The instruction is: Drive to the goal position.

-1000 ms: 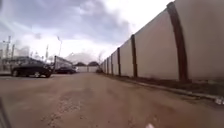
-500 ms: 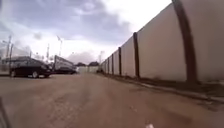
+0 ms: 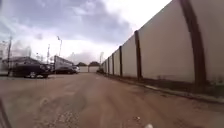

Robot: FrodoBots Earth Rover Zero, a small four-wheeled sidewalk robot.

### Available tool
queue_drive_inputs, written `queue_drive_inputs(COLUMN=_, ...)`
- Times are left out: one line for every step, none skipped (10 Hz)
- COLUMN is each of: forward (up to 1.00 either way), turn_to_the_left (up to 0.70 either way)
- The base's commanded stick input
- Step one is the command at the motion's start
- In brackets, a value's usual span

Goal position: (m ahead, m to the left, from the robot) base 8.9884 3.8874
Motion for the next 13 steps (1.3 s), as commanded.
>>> queue_drive_inputs(forward=0.7, turn_to_the_left=0.0)
queue_drive_inputs(forward=0.7, turn_to_the_left=0.28)
queue_drive_inputs(forward=0.7, turn_to_the_left=0.27)
queue_drive_inputs(forward=0.7, turn_to_the_left=0.16)
queue_drive_inputs(forward=0.7, turn_to_the_left=0.0)
queue_drive_inputs(forward=0.7, turn_to_the_left=0.0)
queue_drive_inputs(forward=0.7, turn_to_the_left=0.0)
queue_drive_inputs(forward=0.7, turn_to_the_left=0.0)
queue_drive_inputs(forward=0.7, turn_to_the_left=0.0)
queue_drive_inputs(forward=0.7, turn_to_the_left=0.0)
queue_drive_inputs(forward=0.7, turn_to_the_left=0.0)
queue_drive_inputs(forward=0.7, turn_to_the_left=0.0)
queue_drive_inputs(forward=0.7, turn_to_the_left=0.0)
